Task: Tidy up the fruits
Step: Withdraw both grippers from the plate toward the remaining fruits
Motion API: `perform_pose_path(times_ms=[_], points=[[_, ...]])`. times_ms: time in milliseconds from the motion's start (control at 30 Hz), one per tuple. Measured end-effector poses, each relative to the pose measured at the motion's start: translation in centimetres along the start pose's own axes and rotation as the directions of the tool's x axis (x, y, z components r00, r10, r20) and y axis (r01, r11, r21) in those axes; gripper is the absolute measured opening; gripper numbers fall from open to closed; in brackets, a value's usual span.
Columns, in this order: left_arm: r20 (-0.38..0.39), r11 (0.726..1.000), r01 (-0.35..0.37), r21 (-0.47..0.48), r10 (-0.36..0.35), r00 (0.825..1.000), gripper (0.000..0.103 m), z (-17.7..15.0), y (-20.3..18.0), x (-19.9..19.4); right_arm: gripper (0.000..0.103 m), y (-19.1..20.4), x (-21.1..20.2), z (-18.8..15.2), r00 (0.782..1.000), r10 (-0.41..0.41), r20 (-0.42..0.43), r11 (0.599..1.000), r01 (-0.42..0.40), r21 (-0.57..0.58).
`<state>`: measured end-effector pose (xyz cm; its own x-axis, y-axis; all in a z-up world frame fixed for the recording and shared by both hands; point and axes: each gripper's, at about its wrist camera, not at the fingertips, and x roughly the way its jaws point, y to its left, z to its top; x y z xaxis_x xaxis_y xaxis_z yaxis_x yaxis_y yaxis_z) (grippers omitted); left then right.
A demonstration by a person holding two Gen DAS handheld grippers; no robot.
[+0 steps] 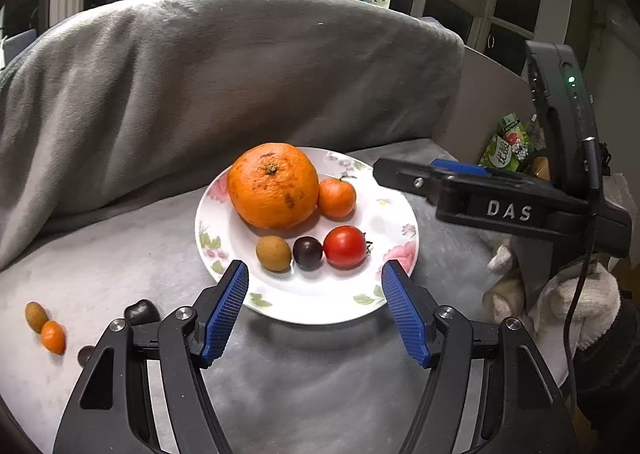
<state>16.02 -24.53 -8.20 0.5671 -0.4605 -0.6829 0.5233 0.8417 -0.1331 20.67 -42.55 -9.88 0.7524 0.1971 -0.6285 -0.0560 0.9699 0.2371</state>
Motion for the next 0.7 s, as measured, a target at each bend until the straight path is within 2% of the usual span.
perform_pose_path(times_ms=[400,700], points=[[0.038,1.000,-0.010,-0.013,0.011,0.999,0.069,-0.9,1.2,-2.4,0.093,1.3,-2.0,0.0,0.997,-0.016,0.073,1.000,0.017,-0.014],[0.067,0.997,-0.040,-0.071,0.044,0.997,0.069,-2.2,4.4,-5.2,0.093,3.5,-3.7,-0.3,0.994,0.008,0.112,1.000,-0.005,-0.025]])
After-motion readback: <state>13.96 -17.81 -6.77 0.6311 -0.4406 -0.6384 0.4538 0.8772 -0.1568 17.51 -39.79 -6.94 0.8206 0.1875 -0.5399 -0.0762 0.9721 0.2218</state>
